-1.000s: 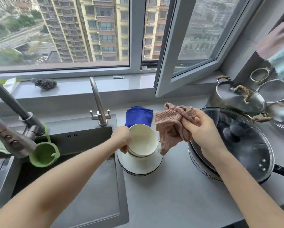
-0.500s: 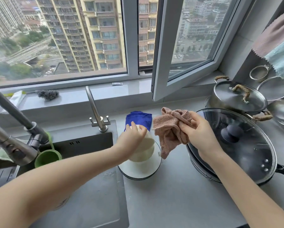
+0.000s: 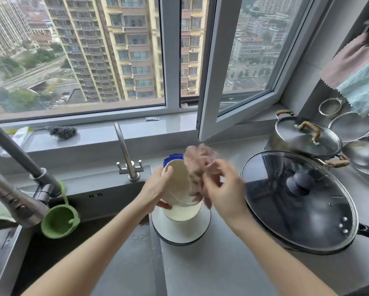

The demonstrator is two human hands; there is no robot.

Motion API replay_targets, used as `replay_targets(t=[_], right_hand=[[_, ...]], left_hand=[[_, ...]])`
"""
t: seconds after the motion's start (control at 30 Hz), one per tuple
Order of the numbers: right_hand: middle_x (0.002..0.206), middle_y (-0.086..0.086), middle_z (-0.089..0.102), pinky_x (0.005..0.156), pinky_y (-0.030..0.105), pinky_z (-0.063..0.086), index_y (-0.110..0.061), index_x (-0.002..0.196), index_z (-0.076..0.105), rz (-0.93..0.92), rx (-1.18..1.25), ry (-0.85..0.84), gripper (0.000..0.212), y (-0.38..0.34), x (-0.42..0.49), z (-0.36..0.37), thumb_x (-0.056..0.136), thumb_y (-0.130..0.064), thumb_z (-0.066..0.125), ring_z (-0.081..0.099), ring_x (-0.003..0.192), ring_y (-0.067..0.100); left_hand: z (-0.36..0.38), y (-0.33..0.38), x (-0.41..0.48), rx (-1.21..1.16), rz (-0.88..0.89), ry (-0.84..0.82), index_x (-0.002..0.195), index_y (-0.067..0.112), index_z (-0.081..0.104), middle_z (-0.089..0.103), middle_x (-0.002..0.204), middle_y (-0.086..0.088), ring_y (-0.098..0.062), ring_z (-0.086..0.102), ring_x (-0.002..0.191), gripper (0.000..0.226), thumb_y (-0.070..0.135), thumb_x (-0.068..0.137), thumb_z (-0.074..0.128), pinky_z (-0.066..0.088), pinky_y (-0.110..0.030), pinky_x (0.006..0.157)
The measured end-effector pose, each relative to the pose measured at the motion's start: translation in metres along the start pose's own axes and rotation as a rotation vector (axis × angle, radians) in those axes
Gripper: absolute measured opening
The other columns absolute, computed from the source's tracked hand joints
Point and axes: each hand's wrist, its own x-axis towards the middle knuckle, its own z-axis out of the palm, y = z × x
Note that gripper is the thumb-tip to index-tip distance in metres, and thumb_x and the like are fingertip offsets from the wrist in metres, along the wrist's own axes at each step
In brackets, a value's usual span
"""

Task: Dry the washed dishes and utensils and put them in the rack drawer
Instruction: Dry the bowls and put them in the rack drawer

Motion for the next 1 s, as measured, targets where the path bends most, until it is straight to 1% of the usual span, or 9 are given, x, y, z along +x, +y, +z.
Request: replay_targets(t=[0.1, 0.2, 0.33, 0.5, 0.6, 0.83, 0.9, 0.93, 1.0], right_hand=[[0.095, -0.003, 0.068, 0.068, 0.031, 0.052, -0.024, 0.089, 0.07, -0.228, -0.411, -0.325, 0.032, 0.003, -0.012, 0.037, 0.072, -0.022, 0.043, 0.062, 0.086, 0.026], [0.101, -0.003, 0.07, 0.085, 0.03, 0.049, -0.015, 0.103, 0.068, 0.002, -0.043, -0.568, 0.038, -0.016, -0.015, 0.047, 0.081, -0.019, 0.037, 0.062, 0.096, 0.015], [0.073, -0.011, 0.056, 0.07, 0.018, 0.042, -0.014, 0.082, 0.063, 0.167, 0.213, -1.031, 0.025, -0.021, -0.024, 0.032, 0.085, -0.001, 0.042, 0.048, 0.07, 0.003], [0.092, -0.008, 0.07, 0.106, 0.041, 0.033, -0.027, 0.084, 0.071, -0.813, -0.665, -1.045, 0.026, 0.005, -0.016, 0.03, 0.075, -0.019, 0.049, 0.061, 0.098, 0.021], [0.117, -0.011, 0.065, 0.113, 0.047, 0.023, -0.031, 0.115, 0.066, -0.943, -0.785, -0.94, 0.038, 0.004, -0.013, 0.029, 0.089, -0.023, 0.039, 0.055, 0.119, 0.017], [0.076, -0.01, 0.058, 0.098, 0.036, 0.002, -0.028, 0.083, 0.06, -0.276, -0.632, -1.115, 0.033, -0.04, -0.028, 0.022, 0.084, -0.037, 0.028, 0.048, 0.082, 0.006], [0.065, -0.013, 0.059, 0.047, 0.009, 0.032, -0.032, 0.071, 0.062, 0.028, -0.288, -1.082, 0.025, -0.046, -0.026, 0.009, 0.082, -0.028, 0.04, 0.052, 0.065, 0.0], [0.062, -0.015, 0.061, 0.071, 0.012, 0.041, -0.032, 0.065, 0.064, 0.13, -0.138, -0.984, 0.026, -0.051, -0.022, -0.002, 0.081, -0.02, 0.047, 0.054, 0.062, -0.001], [0.063, -0.012, 0.067, 0.066, 0.017, 0.048, -0.024, 0.069, 0.068, 0.206, 0.076, -0.728, 0.034, -0.061, -0.009, -0.027, 0.086, 0.001, 0.053, 0.059, 0.063, -0.001]], left_hand=[[-0.002, -0.002, -0.01, -0.003, 0.144, -0.064, 0.111, 0.025, 0.057, 0.062, 0.107, -0.005, -0.027, 0.066, 0.089, 0.039, 0.055, 0.094, 0.039, 0.055, -0.038, 0.048], [-0.007, -0.003, -0.015, 0.001, 0.169, -0.105, 0.099, 0.023, 0.063, 0.067, 0.094, -0.008, -0.031, 0.069, 0.079, 0.035, 0.049, 0.096, 0.041, 0.054, -0.04, 0.046], [-0.027, -0.008, -0.019, 0.068, 0.07, -0.138, 0.074, 0.016, 0.063, 0.054, 0.067, -0.011, -0.028, 0.056, 0.05, 0.038, 0.051, 0.084, 0.055, 0.05, -0.036, 0.041], [-0.037, -0.018, -0.028, 0.109, -0.037, -0.334, 0.099, 0.02, 0.068, 0.072, 0.083, -0.01, -0.032, 0.07, 0.069, 0.033, 0.048, 0.09, 0.052, 0.055, -0.044, 0.046], [-0.043, -0.015, -0.028, 0.102, -0.046, -0.355, 0.092, 0.022, 0.069, 0.069, 0.091, -0.004, -0.031, 0.07, 0.077, 0.034, 0.05, 0.09, 0.051, 0.053, -0.041, 0.046], [-0.036, -0.017, -0.034, 0.091, -0.177, -0.182, 0.099, 0.014, 0.063, 0.064, 0.086, -0.02, -0.037, 0.065, 0.062, 0.042, 0.054, 0.086, 0.054, 0.054, -0.043, 0.045], [-0.036, -0.024, -0.035, 0.04, -0.177, -0.208, 0.106, 0.014, 0.064, 0.064, 0.095, -0.019, -0.039, 0.066, 0.073, 0.044, 0.053, 0.088, 0.052, 0.055, -0.045, 0.047], [-0.04, -0.028, -0.035, -0.002, -0.162, -0.211, 0.111, 0.015, 0.063, 0.063, 0.101, -0.018, -0.039, 0.065, 0.08, 0.044, 0.051, 0.09, 0.05, 0.055, -0.044, 0.047], [-0.051, -0.034, -0.035, -0.09, -0.15, -0.187, 0.115, 0.019, 0.063, 0.061, 0.11, -0.017, -0.039, 0.064, 0.088, 0.046, 0.054, 0.088, 0.051, 0.053, -0.04, 0.044]])
